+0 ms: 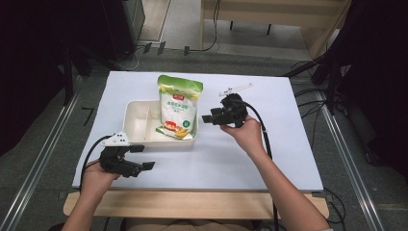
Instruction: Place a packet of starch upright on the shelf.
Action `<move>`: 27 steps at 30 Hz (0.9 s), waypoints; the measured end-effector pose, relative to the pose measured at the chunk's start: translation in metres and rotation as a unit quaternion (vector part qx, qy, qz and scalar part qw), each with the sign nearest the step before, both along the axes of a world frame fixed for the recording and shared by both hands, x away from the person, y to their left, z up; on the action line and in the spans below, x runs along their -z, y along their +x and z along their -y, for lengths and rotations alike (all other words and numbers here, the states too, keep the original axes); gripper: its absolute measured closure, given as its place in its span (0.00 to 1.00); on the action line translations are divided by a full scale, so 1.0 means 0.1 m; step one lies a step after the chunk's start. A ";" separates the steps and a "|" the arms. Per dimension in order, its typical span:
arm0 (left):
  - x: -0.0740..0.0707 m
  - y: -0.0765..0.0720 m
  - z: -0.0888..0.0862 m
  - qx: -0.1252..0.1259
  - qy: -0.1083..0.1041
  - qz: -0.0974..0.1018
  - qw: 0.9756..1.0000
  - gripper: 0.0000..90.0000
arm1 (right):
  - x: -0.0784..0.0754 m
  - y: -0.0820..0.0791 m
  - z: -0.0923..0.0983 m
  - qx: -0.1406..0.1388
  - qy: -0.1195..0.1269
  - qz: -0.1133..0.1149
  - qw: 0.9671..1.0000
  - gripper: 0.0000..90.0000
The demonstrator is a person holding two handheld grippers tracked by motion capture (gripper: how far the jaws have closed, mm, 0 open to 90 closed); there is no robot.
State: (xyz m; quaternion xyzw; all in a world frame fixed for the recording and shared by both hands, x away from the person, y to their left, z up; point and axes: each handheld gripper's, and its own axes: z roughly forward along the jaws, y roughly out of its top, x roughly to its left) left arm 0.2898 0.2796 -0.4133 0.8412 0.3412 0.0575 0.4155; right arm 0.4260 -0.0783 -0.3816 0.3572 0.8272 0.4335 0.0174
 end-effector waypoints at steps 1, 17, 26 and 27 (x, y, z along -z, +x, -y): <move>0.00 0.00 0.00 0.000 0.000 0.000 1.000 0.23 | 0.02 -0.03 0.02 0.000 -0.002 -0.003 1.000 0.53; -0.01 0.00 0.01 0.004 0.004 -0.002 1.000 0.23 | 0.43 -0.46 0.14 -0.017 -0.002 -0.005 1.000 0.52; -0.02 0.00 0.00 0.004 -0.005 -0.003 1.000 0.23 | 0.49 -0.47 0.16 -0.013 -0.004 -0.007 1.000 0.50; -0.02 0.00 0.00 0.004 -0.006 -0.003 1.000 0.23 | 0.50 -0.47 0.16 -0.014 -0.003 -0.008 1.000 0.50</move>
